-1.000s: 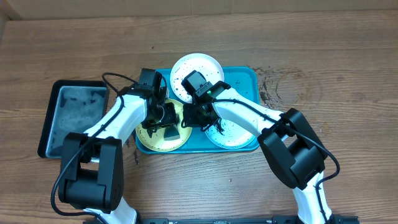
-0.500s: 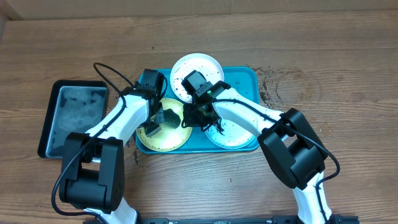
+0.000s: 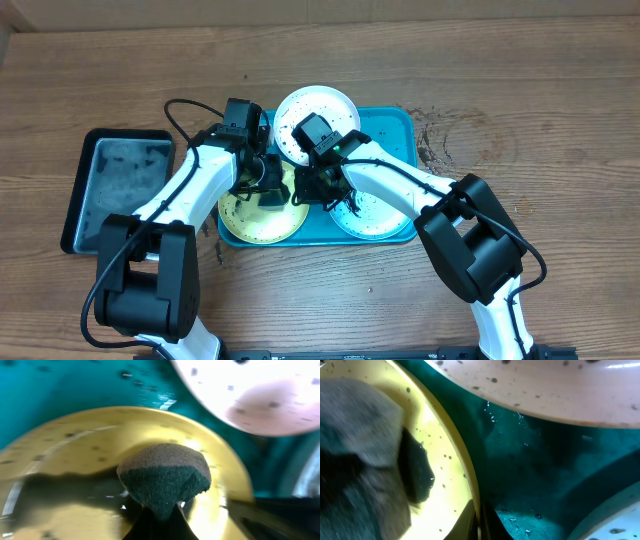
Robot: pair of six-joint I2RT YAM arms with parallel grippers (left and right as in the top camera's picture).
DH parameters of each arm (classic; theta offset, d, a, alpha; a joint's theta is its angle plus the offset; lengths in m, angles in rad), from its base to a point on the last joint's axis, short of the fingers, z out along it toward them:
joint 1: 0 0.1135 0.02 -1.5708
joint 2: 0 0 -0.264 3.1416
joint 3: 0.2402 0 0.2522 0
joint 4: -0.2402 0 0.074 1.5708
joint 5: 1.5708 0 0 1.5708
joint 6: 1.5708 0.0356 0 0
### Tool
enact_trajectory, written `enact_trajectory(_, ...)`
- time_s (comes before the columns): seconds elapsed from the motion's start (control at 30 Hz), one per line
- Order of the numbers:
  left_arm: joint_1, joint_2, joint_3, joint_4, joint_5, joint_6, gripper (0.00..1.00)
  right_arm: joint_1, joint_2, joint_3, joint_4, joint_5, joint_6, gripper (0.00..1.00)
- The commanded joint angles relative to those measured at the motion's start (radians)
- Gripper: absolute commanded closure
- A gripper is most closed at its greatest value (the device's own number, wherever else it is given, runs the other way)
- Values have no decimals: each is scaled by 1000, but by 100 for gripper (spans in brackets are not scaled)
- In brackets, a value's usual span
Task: Clean dirty plates on tray and stack at the side
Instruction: 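Scrub the yellow plate with the sponge in the left gripper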
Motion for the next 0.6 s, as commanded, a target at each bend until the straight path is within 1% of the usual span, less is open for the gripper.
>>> enact_trajectory(0.0, -8, 10, -16, 11, 109, 24, 96, 3, 6, 5, 0, -13, -20, 96)
enact_trajectory(0.13, -6, 10, -62, 23, -21, -43, 96, 3, 6, 5, -1, -13, -21, 96)
enact_trajectory(0.23, -5, 10, -99, 20, -199, -46, 96, 3, 6, 5, 0, -13, -21, 96)
enact_trajectory(0.3, -5, 10, -109, 13, -281, -47, 96, 3, 6, 5, 0, -13, -21, 96)
enact_trajectory(0.33, -5, 10, -114, 6, -358, -51, 96, 3, 6, 5, 0, -13, -21, 96)
enact_trajectory(0.47, -5, 10, -116, -17, -593, -150, 96, 3, 6, 5, 3, -13, -21, 96)
enact_trajectory(0.57, -6, 10, -109, 8, -732, -175, 96, 3, 6, 5, 4, -13, -21, 96)
